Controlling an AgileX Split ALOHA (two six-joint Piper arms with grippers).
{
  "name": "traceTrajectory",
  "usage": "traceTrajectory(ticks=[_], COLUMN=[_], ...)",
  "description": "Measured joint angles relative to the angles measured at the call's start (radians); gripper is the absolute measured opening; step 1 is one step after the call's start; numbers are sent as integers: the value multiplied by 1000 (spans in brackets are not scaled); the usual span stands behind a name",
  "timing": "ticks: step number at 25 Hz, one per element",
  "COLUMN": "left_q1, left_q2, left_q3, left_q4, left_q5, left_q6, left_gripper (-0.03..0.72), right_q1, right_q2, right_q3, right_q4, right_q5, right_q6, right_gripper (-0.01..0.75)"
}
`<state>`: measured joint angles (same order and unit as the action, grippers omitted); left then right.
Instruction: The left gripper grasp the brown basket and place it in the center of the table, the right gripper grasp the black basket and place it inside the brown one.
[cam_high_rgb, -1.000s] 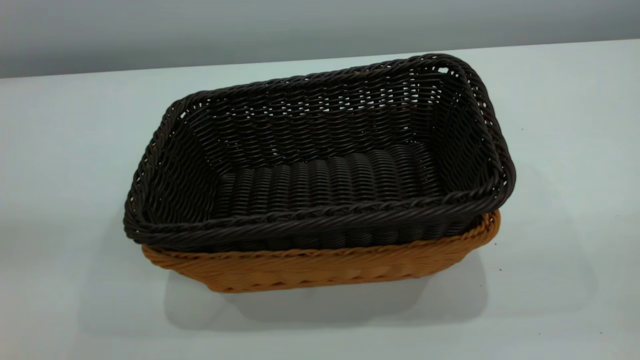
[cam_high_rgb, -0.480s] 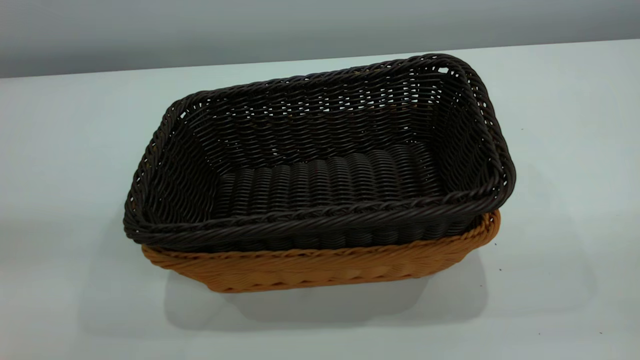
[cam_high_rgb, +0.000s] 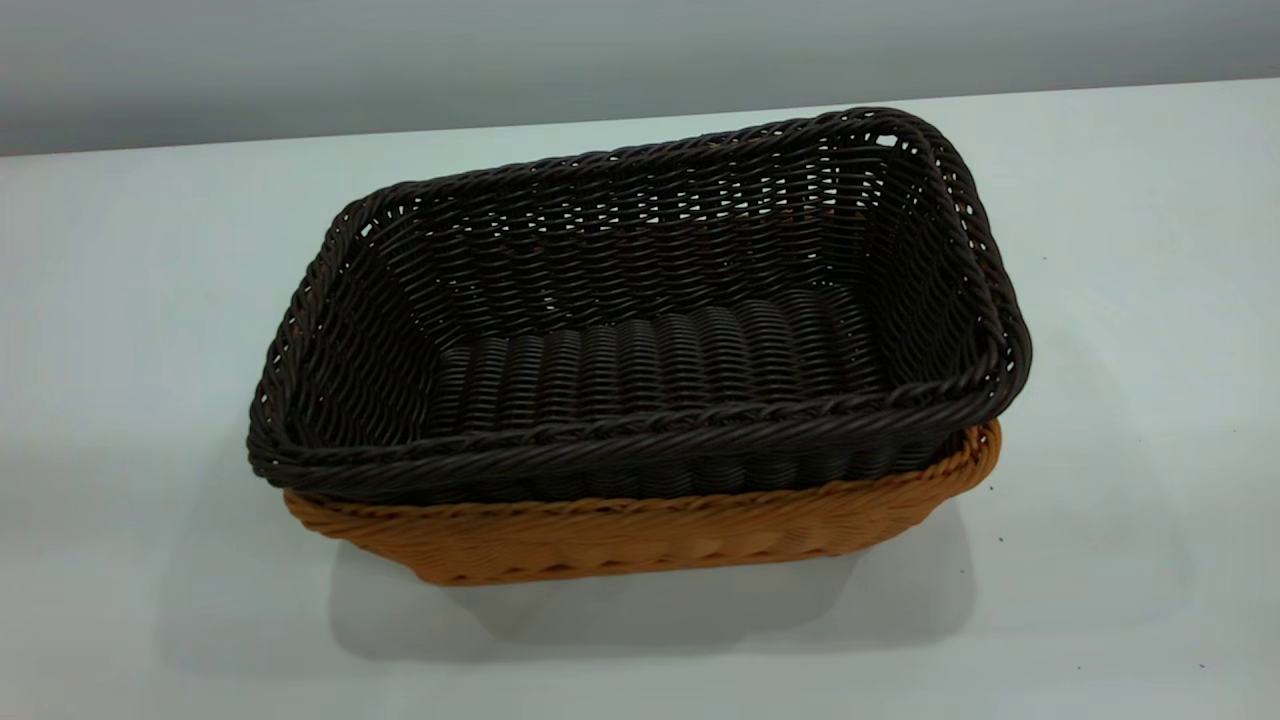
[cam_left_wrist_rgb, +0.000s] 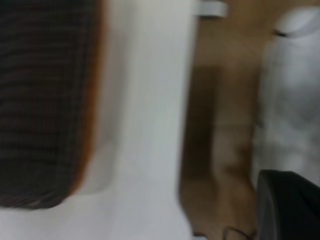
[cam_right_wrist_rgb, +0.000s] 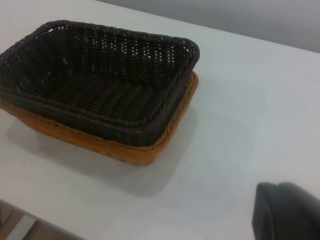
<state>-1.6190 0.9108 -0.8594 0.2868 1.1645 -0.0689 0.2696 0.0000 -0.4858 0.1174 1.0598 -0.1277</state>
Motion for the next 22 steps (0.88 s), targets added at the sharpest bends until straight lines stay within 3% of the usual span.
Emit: traceTrajectory(ticks=[5, 9, 13, 22], left_q1=[13, 99, 281, 819], left_q2=[-21, -85, -134, -290], left_q3=[0, 0, 0, 0], left_q4=[-146, -125, -140, -302], left_q5=[-3, 2, 32, -27], left_q6=[139, 139, 152, 177], left_gripper=[-1, -1, -1, -1], right_q1=[0, 0, 0, 0], right_q2=[0, 0, 0, 0], right_q3=[0, 0, 0, 0], right_q4=[0, 2, 4, 4], right_q5=[0, 0, 0, 0], right_q6=[1, 2, 2, 2], right_gripper=[3, 3, 3, 3])
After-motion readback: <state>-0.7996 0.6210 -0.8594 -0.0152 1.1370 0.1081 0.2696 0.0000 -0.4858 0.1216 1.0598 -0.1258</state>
